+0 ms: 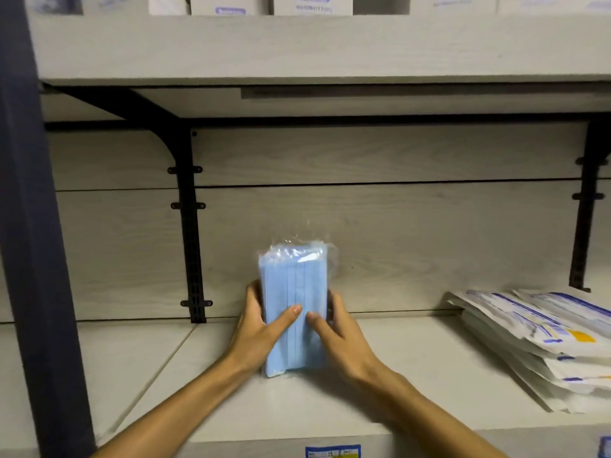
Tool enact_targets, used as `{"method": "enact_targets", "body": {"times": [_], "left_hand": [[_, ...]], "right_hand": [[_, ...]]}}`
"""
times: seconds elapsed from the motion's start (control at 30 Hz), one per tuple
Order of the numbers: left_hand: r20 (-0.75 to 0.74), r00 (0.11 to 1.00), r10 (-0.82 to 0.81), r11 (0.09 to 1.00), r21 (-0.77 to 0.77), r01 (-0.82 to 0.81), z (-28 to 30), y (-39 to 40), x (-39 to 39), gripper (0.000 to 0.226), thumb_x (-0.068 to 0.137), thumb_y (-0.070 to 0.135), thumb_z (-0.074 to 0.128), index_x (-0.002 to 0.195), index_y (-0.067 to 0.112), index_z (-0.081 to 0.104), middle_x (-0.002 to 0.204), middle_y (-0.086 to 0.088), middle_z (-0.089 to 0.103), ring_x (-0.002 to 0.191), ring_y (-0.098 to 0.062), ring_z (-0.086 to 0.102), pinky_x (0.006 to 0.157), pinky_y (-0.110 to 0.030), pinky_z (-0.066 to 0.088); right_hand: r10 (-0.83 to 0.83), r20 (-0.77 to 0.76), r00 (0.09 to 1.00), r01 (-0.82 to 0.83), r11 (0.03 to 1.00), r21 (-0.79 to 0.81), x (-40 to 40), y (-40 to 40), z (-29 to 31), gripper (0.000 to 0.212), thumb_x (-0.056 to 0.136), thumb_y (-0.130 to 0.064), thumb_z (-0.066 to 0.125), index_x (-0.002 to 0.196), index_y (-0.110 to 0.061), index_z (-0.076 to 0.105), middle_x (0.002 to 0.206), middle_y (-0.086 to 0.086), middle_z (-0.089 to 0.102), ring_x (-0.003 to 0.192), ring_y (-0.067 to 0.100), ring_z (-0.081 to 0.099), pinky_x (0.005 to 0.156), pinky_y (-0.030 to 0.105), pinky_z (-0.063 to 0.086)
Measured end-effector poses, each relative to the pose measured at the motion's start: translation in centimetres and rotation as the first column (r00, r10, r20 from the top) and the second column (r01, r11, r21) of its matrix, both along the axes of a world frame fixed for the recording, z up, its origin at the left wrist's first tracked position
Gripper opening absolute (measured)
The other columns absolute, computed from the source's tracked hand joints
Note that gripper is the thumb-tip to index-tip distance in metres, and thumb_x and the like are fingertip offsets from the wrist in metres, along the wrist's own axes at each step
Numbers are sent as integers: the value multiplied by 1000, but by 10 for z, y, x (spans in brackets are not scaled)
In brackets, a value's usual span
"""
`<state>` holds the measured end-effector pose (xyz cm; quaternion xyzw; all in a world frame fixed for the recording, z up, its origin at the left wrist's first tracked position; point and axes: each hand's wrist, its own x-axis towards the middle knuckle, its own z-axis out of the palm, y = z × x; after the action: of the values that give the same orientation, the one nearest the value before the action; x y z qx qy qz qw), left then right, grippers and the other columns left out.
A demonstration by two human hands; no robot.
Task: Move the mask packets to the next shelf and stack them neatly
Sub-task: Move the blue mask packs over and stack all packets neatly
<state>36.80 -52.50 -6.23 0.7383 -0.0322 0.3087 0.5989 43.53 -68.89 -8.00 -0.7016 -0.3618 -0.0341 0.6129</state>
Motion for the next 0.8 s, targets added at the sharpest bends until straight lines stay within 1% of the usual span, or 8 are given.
{"method": "enact_targets", "body": {"times": [0.07,0.13,0.33,0.47,0.57,0.67,0.73,0.8], "left_hand": [[-65,998,-19,999,31,21,-5,4,-1,75,61,54,82,123,34,43,125,7,63,108,-7,68,88,-34,60],[-70,997,-13,999,42,16,-8,7,1,70,64,54,82,120,38,42,125,9,62,109,-6,67,89,-35,60],[-152,987,-51,994,87,64,-14,4,4,56,87,35,75,124,39,33,132,9,57,113,-3,64,91,-31,59],[-182,981,-73,997,8,76,-6,4,3,45,92,39,66,128,33,40,126,12,63,102,3,68,79,-20,57],[-217,976,-29,998,-64,16,8,13,6,33,94,36,66,121,18,58,119,-2,73,95,-8,74,74,-19,56],[-262,965,0,994,-106,-29,23,17,3,43,91,37,71,118,4,61,110,-15,75,85,-20,75,62,-23,59],[-321,946,-36,986,-164,-18,25,23,3,56,84,47,77,121,10,57,111,-13,74,91,-26,76,72,-35,63],[-306,951,-44,978,-207,-21,26,37,2,74,69,56,80,125,14,56,114,-12,75,97,-28,76,81,-43,63]], "right_hand": [[46,-19,999,-47,995,-89,-1,-3,-6,49,98,-36,60,137,-53,35,134,-23,58,119,1,61,101,33,54],[54,6,999,-53,994,-96,-3,-5,-6,50,99,-32,58,140,-50,34,134,-24,58,121,2,60,101,32,54],[119,-6,993,-119,985,-126,0,-8,-10,68,99,-29,60,154,-42,22,140,-25,54,127,1,57,106,32,52],[104,-63,993,-107,993,-51,2,-9,-9,60,98,-27,65,147,-40,33,130,-17,63,114,2,65,90,23,57],[91,-174,981,-90,996,13,5,-7,-3,50,94,-32,71,137,-33,47,121,-2,72,105,17,73,92,40,60],[114,-291,950,-94,992,82,9,-9,9,51,86,-36,79,130,-21,56,111,11,77,102,31,75,96,55,56],[89,-271,959,-91,996,2,13,-14,19,59,78,-38,84,127,-15,60,109,13,77,100,32,75,95,55,56],[75,-183,980,-95,990,-104,15,-21,28,52,78,-30,86,122,-12,65,106,12,77,95,28,76,91,50,59]]}}
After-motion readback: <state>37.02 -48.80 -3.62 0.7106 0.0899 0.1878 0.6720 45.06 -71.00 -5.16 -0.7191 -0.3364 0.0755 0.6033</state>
